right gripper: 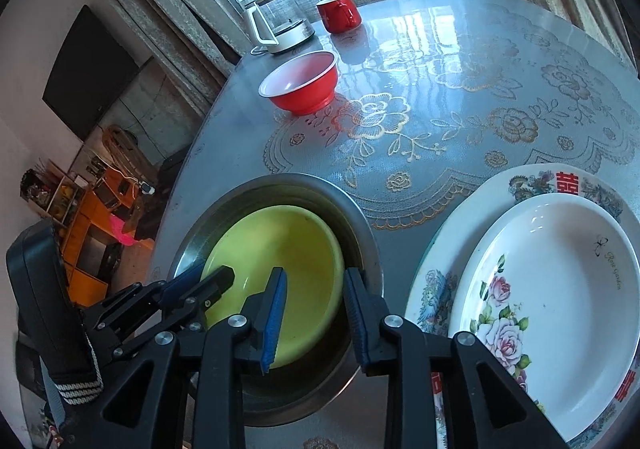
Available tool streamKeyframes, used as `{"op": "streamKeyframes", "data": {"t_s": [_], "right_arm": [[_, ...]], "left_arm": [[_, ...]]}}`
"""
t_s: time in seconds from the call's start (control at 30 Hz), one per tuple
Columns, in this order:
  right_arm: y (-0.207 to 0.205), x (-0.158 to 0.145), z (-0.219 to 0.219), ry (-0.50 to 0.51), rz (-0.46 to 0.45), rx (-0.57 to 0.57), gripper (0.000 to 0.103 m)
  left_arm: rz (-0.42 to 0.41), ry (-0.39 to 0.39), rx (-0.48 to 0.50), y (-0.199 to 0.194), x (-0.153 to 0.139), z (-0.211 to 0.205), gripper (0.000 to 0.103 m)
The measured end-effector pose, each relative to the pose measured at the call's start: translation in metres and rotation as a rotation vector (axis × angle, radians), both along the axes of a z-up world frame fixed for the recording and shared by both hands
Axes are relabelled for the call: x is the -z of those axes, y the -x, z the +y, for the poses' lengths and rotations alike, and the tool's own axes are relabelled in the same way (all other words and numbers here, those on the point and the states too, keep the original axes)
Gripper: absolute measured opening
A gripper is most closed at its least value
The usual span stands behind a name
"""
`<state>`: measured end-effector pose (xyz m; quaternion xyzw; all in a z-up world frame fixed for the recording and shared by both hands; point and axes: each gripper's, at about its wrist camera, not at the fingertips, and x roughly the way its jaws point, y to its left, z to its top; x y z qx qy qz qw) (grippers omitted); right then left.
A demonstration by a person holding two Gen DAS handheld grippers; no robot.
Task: Organize plates and bowls
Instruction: 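Lower the yellow bowl into the steel bowl with both grippers, then open both grippers and withdraw from the yellow bowl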
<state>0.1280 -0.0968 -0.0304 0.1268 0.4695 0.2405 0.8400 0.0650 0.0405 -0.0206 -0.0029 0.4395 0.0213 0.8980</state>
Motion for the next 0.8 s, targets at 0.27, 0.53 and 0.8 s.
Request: {"op": "streamKeyframes", "data": {"t_s": [0.27,0.53,0.8], "right_arm": [[0.003,0.000,-0.004,-0.021,0.001,0.006,0.029],[0.004,-0.004,-0.010,-0.046,-0.007,0.014,0.029],[0.003,-0.006,-0.009,-0.055,-0.005,0.014,0.030]], "left_arm": [[-0.046,0.027,-0.021,0.004,-0.016,0.006,0.021],[-0.054,0.033,-0.023,0.006,-0.020,0.005,0.041],[-0.057,0.048,-0.037,0.006,-0.022,0.009,0.056]]}}
